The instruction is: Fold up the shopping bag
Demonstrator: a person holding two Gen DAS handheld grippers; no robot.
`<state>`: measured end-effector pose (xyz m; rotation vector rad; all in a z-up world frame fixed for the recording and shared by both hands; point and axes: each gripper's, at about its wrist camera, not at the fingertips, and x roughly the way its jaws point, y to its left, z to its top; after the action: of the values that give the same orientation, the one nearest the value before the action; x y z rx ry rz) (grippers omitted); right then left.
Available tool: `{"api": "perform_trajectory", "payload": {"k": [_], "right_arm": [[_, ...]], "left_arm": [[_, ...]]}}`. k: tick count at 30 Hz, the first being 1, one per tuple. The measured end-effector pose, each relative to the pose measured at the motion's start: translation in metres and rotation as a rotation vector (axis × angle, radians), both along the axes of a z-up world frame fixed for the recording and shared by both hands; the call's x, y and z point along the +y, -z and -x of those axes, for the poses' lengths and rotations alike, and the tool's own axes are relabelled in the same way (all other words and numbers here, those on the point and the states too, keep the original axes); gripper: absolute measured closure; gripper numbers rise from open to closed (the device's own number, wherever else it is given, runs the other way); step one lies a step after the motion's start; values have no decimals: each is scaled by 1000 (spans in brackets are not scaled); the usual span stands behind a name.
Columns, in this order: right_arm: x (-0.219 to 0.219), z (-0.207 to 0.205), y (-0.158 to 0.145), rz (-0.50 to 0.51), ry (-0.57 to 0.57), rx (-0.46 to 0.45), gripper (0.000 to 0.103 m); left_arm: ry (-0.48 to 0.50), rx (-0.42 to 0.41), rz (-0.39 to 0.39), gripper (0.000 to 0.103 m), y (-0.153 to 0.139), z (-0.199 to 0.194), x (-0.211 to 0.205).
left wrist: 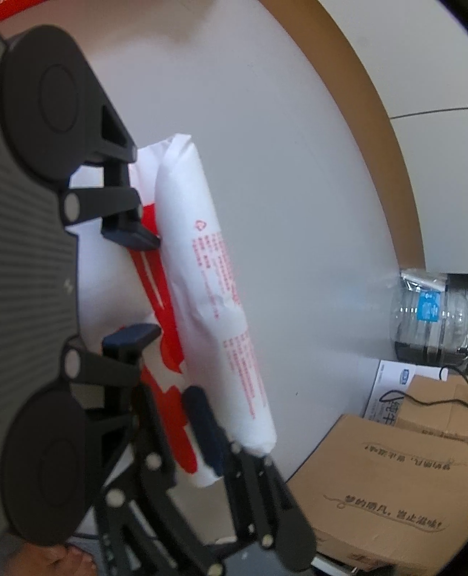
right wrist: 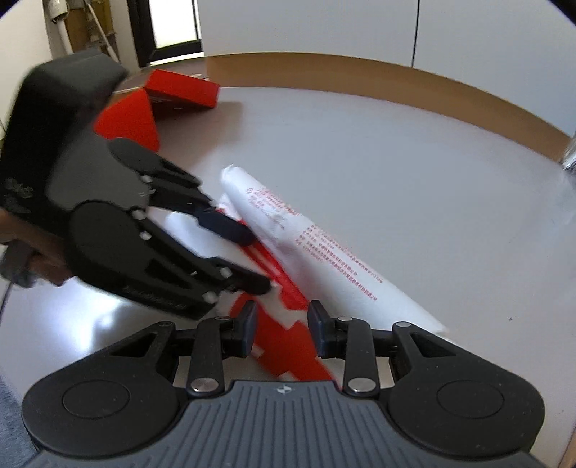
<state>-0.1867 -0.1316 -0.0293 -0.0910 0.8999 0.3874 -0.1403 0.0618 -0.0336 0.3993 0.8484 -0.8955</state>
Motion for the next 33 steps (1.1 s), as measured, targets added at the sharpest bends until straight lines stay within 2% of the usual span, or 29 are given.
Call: {"api": "perform_trajectory", "payload": {"k": [4,7,11,16,19,23,30,32,33], "right_arm": [[7,5,3,32,-44,-2,65],[20,9,6,104,-116,-23,50],[28,11,10,173,-150,-34,49],[28,7,13,193,-172,-25,52],[24,3,14,160,-160,-8,59],[21,7,14,161,-155,-19,61],[14,11,11,134,-143,-11,62],[10,12,10,113,-133,-5,62],[9,12,10,109,-131,-4,62]], "left_arm": [[-7,13,3,55,1,-2,-5],[-19,16,-1,63,-2,-5,-8],[-41,49,51,80,-4,-9,-2],[-70,58,115,81,-9,-12,3],[-57,45,99,77,-11,-10,0],[-97,47,114,73,-7,-19,2],[-151,95,214,58,-6,-34,-4],[-159,136,280,51,-12,-35,1],[-162,158,313,51,-14,-36,6]]}}
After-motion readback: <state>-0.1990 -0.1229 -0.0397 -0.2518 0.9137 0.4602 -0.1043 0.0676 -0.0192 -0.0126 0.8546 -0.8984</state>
